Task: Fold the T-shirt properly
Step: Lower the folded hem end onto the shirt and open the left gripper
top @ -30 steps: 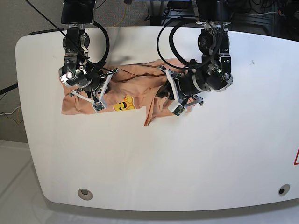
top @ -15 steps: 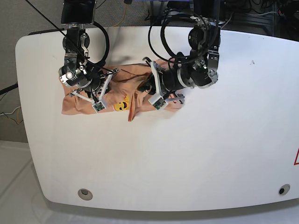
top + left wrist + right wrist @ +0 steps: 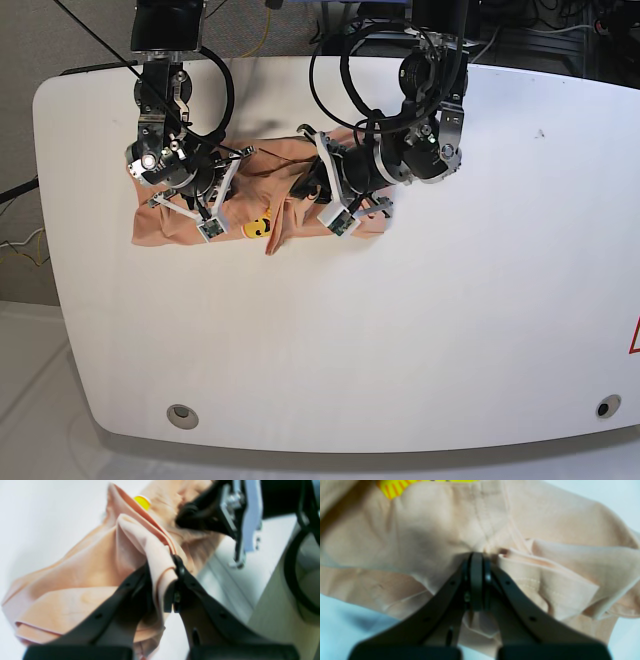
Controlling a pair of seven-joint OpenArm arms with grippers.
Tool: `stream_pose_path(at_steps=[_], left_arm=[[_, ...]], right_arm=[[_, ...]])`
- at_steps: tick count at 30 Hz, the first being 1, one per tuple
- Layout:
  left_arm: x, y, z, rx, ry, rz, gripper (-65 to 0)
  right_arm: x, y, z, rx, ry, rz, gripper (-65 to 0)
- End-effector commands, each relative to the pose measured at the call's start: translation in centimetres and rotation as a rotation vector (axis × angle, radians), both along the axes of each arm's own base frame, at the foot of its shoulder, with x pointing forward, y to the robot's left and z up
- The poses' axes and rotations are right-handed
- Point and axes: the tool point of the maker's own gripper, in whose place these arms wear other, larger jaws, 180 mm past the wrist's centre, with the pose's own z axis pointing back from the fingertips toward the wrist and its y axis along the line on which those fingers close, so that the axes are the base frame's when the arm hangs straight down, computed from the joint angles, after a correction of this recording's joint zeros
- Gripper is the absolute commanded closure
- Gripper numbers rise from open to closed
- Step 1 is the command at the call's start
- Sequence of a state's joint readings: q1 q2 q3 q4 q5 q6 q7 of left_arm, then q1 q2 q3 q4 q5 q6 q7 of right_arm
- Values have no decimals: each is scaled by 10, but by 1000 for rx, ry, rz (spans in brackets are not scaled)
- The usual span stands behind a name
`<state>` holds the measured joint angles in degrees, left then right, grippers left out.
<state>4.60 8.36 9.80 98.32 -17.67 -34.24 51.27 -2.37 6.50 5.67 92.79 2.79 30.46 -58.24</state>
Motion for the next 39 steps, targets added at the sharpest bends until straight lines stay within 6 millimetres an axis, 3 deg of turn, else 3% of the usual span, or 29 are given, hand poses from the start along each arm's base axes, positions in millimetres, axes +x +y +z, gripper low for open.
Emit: stream_pose_path(at_steps=[1,4,8,11,12,19,28,34,36,39], left_arm=[[11,-1,19,-55,-64,16,-39],[12,5,18,-52,-76,20,-162],[12,5,20,-65,-87,27,-394],[9,4,18,-77,-80,31,-510],[8,4,18,-80,-81,32,-519],[6,-3,24,-121,-77,22,-501],[18,-1,56,-161,-149,23,-500],[40,30,63,-94,-169,113,-494],[43,40,60,-64,-165,132,-462],[46,57,53,-22,-163,153,-362]], right_arm=[[-32,-5,-24,-54,148,19,0],[-32,-5,-24,-54,148,19,0],[-32,-5,-24,-54,148,19,0],[-32,-5,-24,-54,148,19,0],[-32,-5,-24,-54,148,19,0],[-32,-5,-24,-54,148,19,0],[-32,-5,-24,-54,149,19,0],[-32,-5,-24,-54,149,19,0],[-32,-5,-24,-54,149,19,0],[-32,-5,-24,-54,149,19,0]])
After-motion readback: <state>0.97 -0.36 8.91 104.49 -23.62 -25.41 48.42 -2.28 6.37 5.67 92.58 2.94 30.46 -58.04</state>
